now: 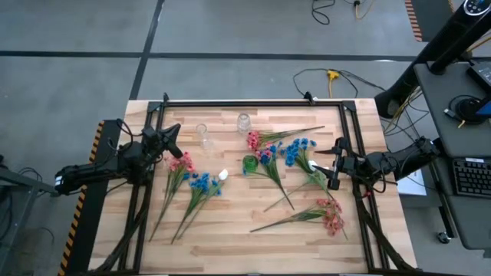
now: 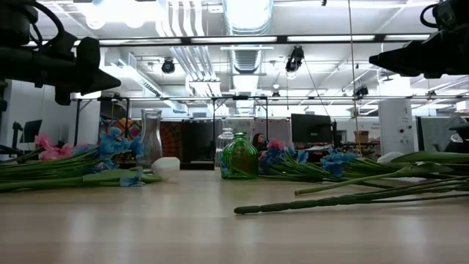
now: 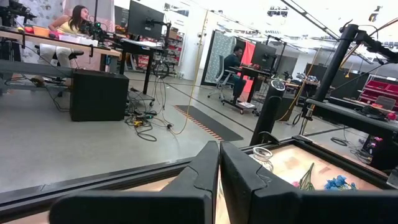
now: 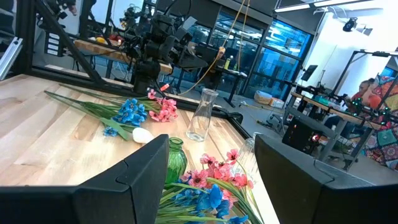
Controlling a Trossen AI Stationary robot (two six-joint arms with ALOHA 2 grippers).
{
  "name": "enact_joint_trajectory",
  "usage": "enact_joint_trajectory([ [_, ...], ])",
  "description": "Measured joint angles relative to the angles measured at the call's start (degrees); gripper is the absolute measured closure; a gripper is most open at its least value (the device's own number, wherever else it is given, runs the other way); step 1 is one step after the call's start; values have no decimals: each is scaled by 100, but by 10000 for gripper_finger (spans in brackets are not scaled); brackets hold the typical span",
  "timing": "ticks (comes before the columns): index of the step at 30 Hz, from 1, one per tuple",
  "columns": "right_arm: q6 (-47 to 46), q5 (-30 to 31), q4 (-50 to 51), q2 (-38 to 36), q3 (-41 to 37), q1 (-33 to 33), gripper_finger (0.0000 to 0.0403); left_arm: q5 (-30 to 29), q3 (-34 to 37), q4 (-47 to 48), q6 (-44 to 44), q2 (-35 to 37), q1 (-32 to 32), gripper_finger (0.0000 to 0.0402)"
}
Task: Sort flowers into vase by color
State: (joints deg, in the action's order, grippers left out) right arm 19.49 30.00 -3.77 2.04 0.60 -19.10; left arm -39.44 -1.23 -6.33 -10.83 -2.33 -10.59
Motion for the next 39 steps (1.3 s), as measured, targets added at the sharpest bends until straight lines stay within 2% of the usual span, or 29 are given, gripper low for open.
enact_joint_trajectory([
  [7, -40, 5, -55, 0, -5, 0, 172, -1, 0, -1, -1, 0, 0, 402],
  [11, -390, 4, -556, -2, -7, 0, 172, -1, 0, -3, -2, 0, 0, 402],
  [13, -856, 6, -612, 2, -7, 0, 172, -2, 0, -23, -2, 0, 0, 402],
  [17, -2649, 17, -705, -6, -7, 0, 172, 0, 0, -37, -2, 0, 0, 402],
  [21, -3268, 32, -759, -7, -4, 0, 172, 41, 0, -37, -283, 0, 0, 402],
  [24, -3505, 311, -900, 23, -4, 0, 172, 544, 0, -97, -1119, 0, 0, 402],
  [28, -3604, 474, -1124, 118, -4, 3, 172, 1936, 2, -729, -1170, -126, 16, 402],
  [30, -3589, 495, -1274, 208, -4, 3, 172, 2414, 2, -1037, -1376, -300, 61, 402],
  [35, -3564, 660, -1545, 472, -4, 3, 172, 2498, -191, -1130, -1852, -1007, 266, 402],
  [39, -3739, 671, -1681, 707, -4, 3, 172, 2507, -814, -664, -1878, -1809, 523, 402],
])
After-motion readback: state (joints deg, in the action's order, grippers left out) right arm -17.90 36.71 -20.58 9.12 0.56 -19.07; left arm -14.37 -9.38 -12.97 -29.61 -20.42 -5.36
